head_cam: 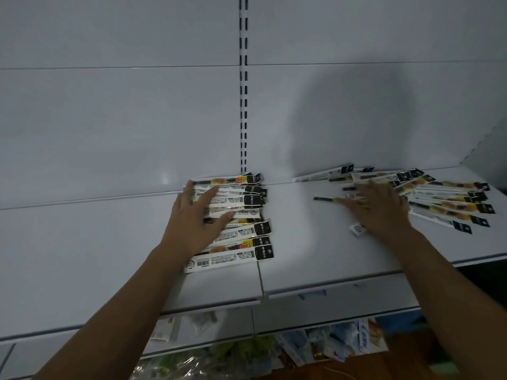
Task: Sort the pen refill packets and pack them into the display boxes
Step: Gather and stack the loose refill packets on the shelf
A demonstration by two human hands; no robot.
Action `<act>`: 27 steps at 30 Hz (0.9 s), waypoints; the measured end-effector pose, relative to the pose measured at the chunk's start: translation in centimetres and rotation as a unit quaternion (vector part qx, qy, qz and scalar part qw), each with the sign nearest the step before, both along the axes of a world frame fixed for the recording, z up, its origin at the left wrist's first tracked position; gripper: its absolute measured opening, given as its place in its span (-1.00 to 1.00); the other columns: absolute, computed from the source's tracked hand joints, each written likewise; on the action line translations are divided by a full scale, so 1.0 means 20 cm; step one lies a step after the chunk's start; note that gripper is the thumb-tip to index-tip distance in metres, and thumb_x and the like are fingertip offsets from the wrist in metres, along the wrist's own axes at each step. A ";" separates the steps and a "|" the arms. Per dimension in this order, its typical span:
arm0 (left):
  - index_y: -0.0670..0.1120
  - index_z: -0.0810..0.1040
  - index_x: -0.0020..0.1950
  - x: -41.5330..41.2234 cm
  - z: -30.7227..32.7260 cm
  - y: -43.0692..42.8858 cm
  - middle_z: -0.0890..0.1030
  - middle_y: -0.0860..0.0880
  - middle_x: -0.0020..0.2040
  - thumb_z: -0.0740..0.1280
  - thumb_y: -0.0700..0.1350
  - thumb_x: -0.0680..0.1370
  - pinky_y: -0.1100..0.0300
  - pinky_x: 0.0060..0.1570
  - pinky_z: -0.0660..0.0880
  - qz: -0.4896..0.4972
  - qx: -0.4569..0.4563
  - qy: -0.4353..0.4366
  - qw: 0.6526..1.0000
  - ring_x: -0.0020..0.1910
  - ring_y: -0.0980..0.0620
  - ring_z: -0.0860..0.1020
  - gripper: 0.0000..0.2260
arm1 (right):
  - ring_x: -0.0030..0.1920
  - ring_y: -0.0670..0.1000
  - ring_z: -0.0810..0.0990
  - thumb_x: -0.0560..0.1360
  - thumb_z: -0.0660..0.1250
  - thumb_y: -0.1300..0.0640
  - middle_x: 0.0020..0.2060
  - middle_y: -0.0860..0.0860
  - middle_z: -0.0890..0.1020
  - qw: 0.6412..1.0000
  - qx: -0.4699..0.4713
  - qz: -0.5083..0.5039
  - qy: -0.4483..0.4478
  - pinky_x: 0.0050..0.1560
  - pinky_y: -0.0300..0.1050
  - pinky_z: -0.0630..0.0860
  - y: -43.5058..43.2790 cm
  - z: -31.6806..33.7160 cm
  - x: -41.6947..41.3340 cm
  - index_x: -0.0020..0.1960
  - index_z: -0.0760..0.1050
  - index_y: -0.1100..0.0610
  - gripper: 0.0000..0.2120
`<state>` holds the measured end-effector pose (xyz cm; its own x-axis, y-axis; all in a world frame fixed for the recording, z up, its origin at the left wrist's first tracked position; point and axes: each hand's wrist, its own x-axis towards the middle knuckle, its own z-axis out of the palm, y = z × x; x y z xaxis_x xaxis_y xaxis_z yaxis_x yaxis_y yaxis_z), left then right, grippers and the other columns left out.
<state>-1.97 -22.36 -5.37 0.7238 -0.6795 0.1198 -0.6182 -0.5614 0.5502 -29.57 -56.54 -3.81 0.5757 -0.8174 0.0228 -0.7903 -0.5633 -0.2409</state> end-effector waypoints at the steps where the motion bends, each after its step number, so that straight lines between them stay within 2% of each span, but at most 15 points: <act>1: 0.34 0.16 0.61 -0.01 -0.01 -0.03 -0.04 -0.04 0.71 0.16 0.62 0.41 -0.27 0.57 0.19 0.004 -0.003 -0.001 1.000 0.67 -0.20 0.02 -0.18 | 0.65 0.13 0.06 0.52 -0.02 -0.56 0.64 -0.07 0.20 1.000 0.000 0.008 0.001 0.59 0.33 0.00 0.00 -0.02 -0.01 0.56 0.27 -0.23 -0.27; 4: 0.32 0.21 0.60 -0.11 -0.04 -0.15 -0.02 -0.02 0.71 0.21 0.57 0.46 -0.24 0.55 0.26 0.004 -0.017 -0.008 1.000 0.65 -0.19 0.15 -0.24 | 0.59 0.16 0.20 0.62 0.00 -0.39 0.58 -0.03 0.32 0.999 -0.020 0.031 -0.027 0.57 0.27 0.07 0.04 -0.08 0.04 0.48 0.39 -0.18 -0.45; 7: 0.30 0.24 0.60 -0.23 -0.04 -0.29 0.00 -0.06 0.71 0.20 0.55 0.49 -0.22 0.58 0.20 0.001 -0.014 -0.022 1.000 0.66 -0.17 0.07 -0.27 | 0.50 0.18 0.30 0.67 0.10 -0.24 0.46 0.02 0.44 0.996 -0.042 0.041 -0.064 0.53 0.24 0.14 0.12 -0.10 0.13 0.40 0.47 -0.12 -0.60; 10: 0.28 0.26 0.59 -0.33 -0.02 -0.43 -0.01 -0.08 0.71 0.17 0.55 0.50 -0.22 0.59 0.16 0.002 -0.011 -0.014 1.000 0.67 -0.19 0.02 -0.28 | 0.40 0.20 0.39 0.66 0.09 -0.22 0.33 0.09 0.55 0.995 -0.032 0.034 -0.087 0.47 0.19 0.25 0.18 -0.11 0.22 0.30 0.55 0.01 -0.56; 12: 0.27 0.27 0.59 -0.40 -0.01 -0.52 -0.02 -0.10 0.71 0.16 0.53 0.51 -0.24 0.59 0.15 -0.003 -0.012 -0.012 1.000 0.66 -0.22 0.02 -0.30 | 0.34 0.20 0.44 0.63 0.00 -0.32 0.22 0.12 0.60 0.989 0.047 0.027 -0.139 0.43 0.19 0.31 0.23 -0.10 0.28 0.20 0.59 0.09 -0.41; 13: 0.28 0.27 0.59 -0.43 -0.01 -0.55 -0.01 -0.12 0.71 0.16 0.53 0.52 -0.24 0.59 0.14 -0.005 -0.011 -0.014 1.000 0.66 -0.23 0.02 -0.31 | 0.28 0.18 0.48 0.60 -0.04 -0.40 0.14 0.12 0.60 0.974 0.103 0.022 -0.199 0.37 0.16 0.37 0.26 -0.07 0.29 0.12 0.60 0.05 -0.35; 15: 0.28 0.26 0.59 -0.48 0.00 -0.61 -0.03 -0.13 0.71 0.14 0.53 0.53 -0.25 0.60 0.11 -0.011 -0.006 -0.015 1.000 0.66 -0.24 0.00 -0.31 | 0.16 0.06 0.50 0.60 -0.01 -0.44 0.10 0.07 0.55 0.920 0.204 0.025 -0.334 0.18 -0.03 0.42 0.32 0.00 0.28 0.09 0.56 -0.09 -0.46; 17: 0.27 0.25 0.61 -0.50 0.01 -0.65 -0.06 -0.11 0.71 0.12 0.53 0.53 -0.26 0.60 0.09 -0.020 0.001 -0.005 1.000 0.67 -0.23 -0.03 -0.31 | 0.19 -0.04 0.49 0.71 0.08 -0.21 0.23 0.02 0.54 0.887 0.226 0.037 -0.401 0.09 -0.20 0.41 0.30 0.06 0.21 0.29 0.55 0.01 -0.59; 18: 0.28 0.24 0.61 -0.51 0.01 -0.67 -0.07 -0.10 0.71 0.11 0.53 0.54 -0.26 0.60 0.08 -0.026 0.002 0.001 1.000 0.68 -0.22 -0.06 -0.31 | 0.24 -0.05 0.48 0.73 0.12 -0.12 0.28 0.01 0.53 0.892 0.204 0.044 -0.402 0.12 -0.26 0.42 0.25 0.08 0.14 0.35 0.53 0.05 -0.62; 19: 0.28 0.24 0.61 -0.52 0.01 -0.68 -0.09 -0.08 0.71 0.11 0.52 0.54 -0.27 0.61 0.07 -0.029 0.002 0.009 1.000 0.68 -0.21 -0.09 -0.32 | 0.31 -0.02 0.46 0.72 0.16 -0.09 0.34 0.02 0.51 0.903 0.169 0.048 -0.392 0.23 -0.21 0.44 0.18 0.07 0.07 0.39 0.52 0.06 -0.63; 20: 0.28 0.23 0.62 -0.52 0.01 -0.69 -0.10 -0.08 0.71 0.10 0.51 0.55 -0.27 0.61 0.05 -0.030 0.001 0.016 0.999 0.68 -0.20 -0.13 -0.32 | 0.42 0.04 0.41 0.69 0.22 -0.12 0.43 0.04 0.48 0.922 0.123 0.057 -0.364 0.40 -0.03 0.42 0.08 0.07 0.00 0.41 0.52 0.03 -0.62; 22: 0.27 0.21 0.63 -0.52 0.01 -0.71 -0.12 -0.09 0.72 0.06 0.51 0.56 -0.27 0.62 -0.02 -0.029 -0.003 0.021 0.999 0.68 -0.19 -0.20 -0.32 | 0.61 0.10 0.18 0.60 0.34 -0.24 0.59 -0.02 0.32 0.966 0.062 0.073 -0.241 0.59 0.24 0.13 -0.11 0.04 -0.14 0.48 0.45 -0.13 -0.51; 23: 0.27 0.19 0.63 -0.52 0.02 -0.71 -0.12 -0.10 0.72 0.03 0.51 0.56 -0.26 0.62 -0.05 -0.028 -0.011 0.023 0.999 0.68 -0.19 -0.22 -0.32 | 0.64 0.09 0.07 0.54 0.38 -0.31 0.63 -0.07 0.23 0.980 0.062 0.075 -0.174 0.62 0.26 0.01 -0.18 0.01 -0.19 0.52 0.38 -0.20 -0.41; 25: 0.27 0.17 0.64 -0.53 0.03 -0.69 -0.13 -0.10 0.72 -0.03 0.51 0.56 -0.26 0.62 -0.10 -0.027 -0.035 0.025 0.999 0.67 -0.17 -0.24 -0.31 | 0.66 0.10 -0.01 0.47 0.36 -0.42 0.65 -0.12 0.16 0.989 0.069 0.100 -0.089 0.62 0.26 -0.08 -0.25 -0.01 -0.25 0.57 0.28 -0.25 -0.27; 27: 0.26 0.15 0.64 -0.52 0.07 -0.67 -0.13 -0.06 0.72 -0.06 0.54 0.55 -0.25 0.62 -0.13 -0.034 -0.050 0.015 0.998 0.68 -0.14 -0.23 -0.28 | 0.66 0.15 0.03 0.52 0.34 -0.37 0.63 -0.08 0.24 0.989 0.067 0.113 -0.073 0.62 0.22 -0.05 -0.24 -0.05 -0.25 0.55 0.33 -0.21 -0.34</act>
